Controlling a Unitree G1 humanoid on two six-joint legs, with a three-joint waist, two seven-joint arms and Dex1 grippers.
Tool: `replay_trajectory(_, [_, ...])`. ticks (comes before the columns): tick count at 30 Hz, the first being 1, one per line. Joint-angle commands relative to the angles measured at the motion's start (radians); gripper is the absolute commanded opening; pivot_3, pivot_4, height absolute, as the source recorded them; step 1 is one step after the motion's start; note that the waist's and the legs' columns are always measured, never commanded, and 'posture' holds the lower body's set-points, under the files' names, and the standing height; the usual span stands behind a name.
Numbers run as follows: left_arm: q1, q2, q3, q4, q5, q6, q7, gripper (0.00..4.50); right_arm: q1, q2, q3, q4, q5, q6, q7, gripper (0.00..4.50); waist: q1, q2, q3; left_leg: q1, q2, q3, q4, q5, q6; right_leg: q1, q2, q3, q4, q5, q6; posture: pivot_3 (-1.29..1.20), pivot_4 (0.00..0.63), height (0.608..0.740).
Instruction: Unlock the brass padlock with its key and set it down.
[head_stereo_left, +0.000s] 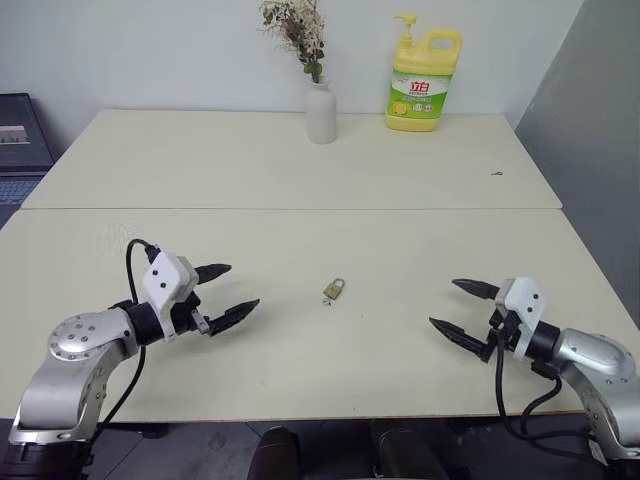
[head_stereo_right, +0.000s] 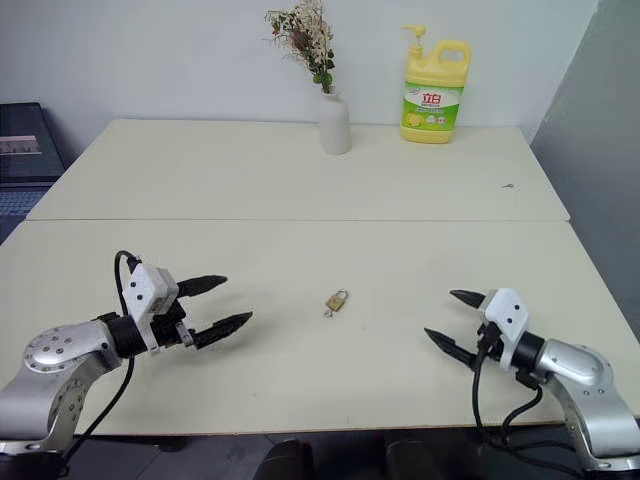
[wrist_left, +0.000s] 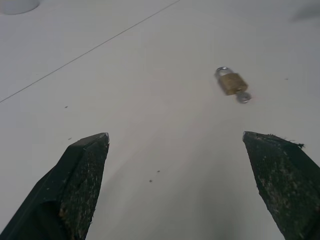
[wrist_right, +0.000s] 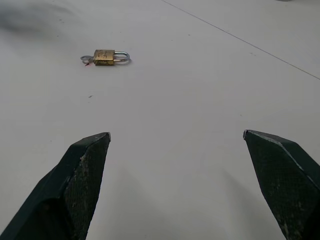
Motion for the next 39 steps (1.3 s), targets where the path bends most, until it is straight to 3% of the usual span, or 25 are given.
replay_trajectory(1, [-0.029, 0.046, 0.02, -0.037, -0.077, 0.042, -0.074, 4.5, -0.075, -0.047, 0.034, -0.025, 0.022, 0.052, 0.039, 4.47, 0.0, 0.0, 0.0, 0.0, 0.0, 0.0, 0.0, 0.0, 0.0, 0.0, 0.0, 0.0, 0.0, 0.0, 0.0, 0.0, 0.15, 0.74])
replay_trajectory(8, [-0.045, 0.16, -0.032, -0.069, -0.08, 0.058, -0.219, 4.5, -0.389, -0.125, 0.259, 0.026, -0.048, 0.131, 0.187, 4.47, -0.005, 0.0, 0.0, 0.0, 0.0, 0.0, 0.0, 0.0, 0.0, -0.001, 0.0, 0.0, 0.0, 0.0, 0.0, 0.0, 0.15, 0.74])
replay_trajectory(12, [-0.077, 0.173, -0.064, -0.097, -0.081, 0.086, -0.232, 4.5, -0.633, -0.056, 0.451, 0.211, -0.161, 0.07, 0.294, 4.47, -0.003, 0.0, 0.001, -0.001, 0.0, 0.0, 0.0, 0.0, 0.0, -0.001, 0.0, -0.001, 0.0, 0.0, -0.001, 0.0, 0.15, 0.74])
replay_trajectory(17, [-0.065, 0.173, -0.062, -0.117, -0.078, 0.092, -0.231, 4.5, -0.787, 0.053, 0.562, 0.409, -0.246, -0.025, 0.348, 4.47, 0.001, 0.0, 0.001, -0.004, 0.0, 0.0, 0.0, 0.0, 0.0, -0.004, 0.0, -0.001, 0.0, 0.0, -0.004, 0.0, 0.15, 0.74])
replay_trajectory(26, [-0.06, 0.178, -0.054, -0.113, -0.068, 0.083, -0.232, 4.5, -1.011, 0.233, 0.682, 0.83, -0.422, -0.252, 0.392, 4.47, 0.0, 0.001, 0.001, -0.005, 0.001, 0.0, 0.0, 0.0, 0.0, -0.006, 0.0, -0.002, 0.001, 0.001, -0.009, 0.0, 0.15, 0.74])
replay_trajectory(39, [-0.052, 0.184, -0.061, -0.122, -0.059, 0.074, -0.235, 4.5, -1.152, 0.385, 0.715, 1.133, -0.531, -0.404, 0.477, 4.47, 0.0, 0.001, 0.001, -0.004, 0.001, -0.001, 0.0, 0.0, 0.0, -0.005, 0.0, -0.003, 0.002, 0.001, -0.009, 0.0, 0.15, 0.74])
